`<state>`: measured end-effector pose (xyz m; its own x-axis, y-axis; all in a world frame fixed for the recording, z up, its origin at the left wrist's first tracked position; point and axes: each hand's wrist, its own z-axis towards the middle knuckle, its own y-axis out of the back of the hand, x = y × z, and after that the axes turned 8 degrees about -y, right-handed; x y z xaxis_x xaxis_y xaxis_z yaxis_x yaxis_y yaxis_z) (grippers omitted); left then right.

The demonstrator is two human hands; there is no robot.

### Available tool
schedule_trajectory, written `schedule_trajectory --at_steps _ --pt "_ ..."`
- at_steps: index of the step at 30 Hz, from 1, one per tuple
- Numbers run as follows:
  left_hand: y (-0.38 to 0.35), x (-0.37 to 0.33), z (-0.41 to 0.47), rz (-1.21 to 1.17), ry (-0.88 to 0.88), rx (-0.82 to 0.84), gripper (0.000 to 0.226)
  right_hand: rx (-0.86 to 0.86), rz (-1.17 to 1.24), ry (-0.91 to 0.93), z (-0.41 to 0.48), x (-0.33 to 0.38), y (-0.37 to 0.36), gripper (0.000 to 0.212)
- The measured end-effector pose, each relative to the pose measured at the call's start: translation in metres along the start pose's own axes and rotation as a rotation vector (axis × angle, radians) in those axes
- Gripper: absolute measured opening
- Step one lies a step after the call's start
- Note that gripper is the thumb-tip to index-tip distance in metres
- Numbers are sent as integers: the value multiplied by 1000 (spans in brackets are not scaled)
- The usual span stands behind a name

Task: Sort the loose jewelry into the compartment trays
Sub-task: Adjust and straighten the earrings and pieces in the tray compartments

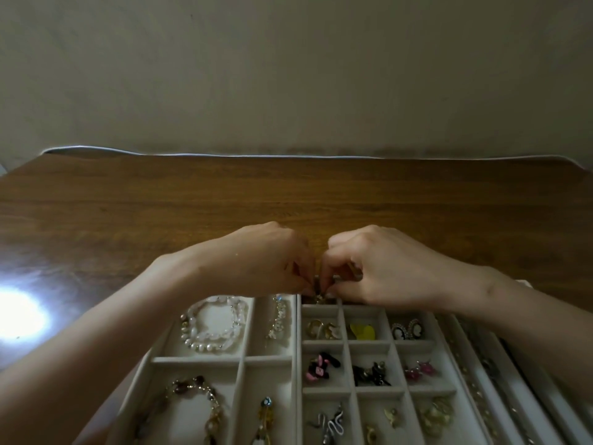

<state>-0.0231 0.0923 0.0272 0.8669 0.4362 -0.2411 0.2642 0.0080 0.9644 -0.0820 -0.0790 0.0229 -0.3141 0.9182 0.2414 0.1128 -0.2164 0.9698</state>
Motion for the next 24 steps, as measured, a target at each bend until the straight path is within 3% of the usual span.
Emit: schedule_trajectory --at_steps 5,11,16,20,24 --pt "1 1 0 -39 -31 -85 6 -39 86 -72 -5 -15 16 5" --pt "-3 1 2 -43 -55 -91 6 53 121 -106 -15 -30 14 7" --pt "-8 -4 4 -69 -157 -255 4 49 -21 -71 -17 -25 8 16" --pt "-11 -4 4 -74 -197 -307 7 33 -142 -42 -16 -18 5 20" --pt "-11 -4 4 -76 -178 -278 20 11 -166 -16 -13 -16 4 10"
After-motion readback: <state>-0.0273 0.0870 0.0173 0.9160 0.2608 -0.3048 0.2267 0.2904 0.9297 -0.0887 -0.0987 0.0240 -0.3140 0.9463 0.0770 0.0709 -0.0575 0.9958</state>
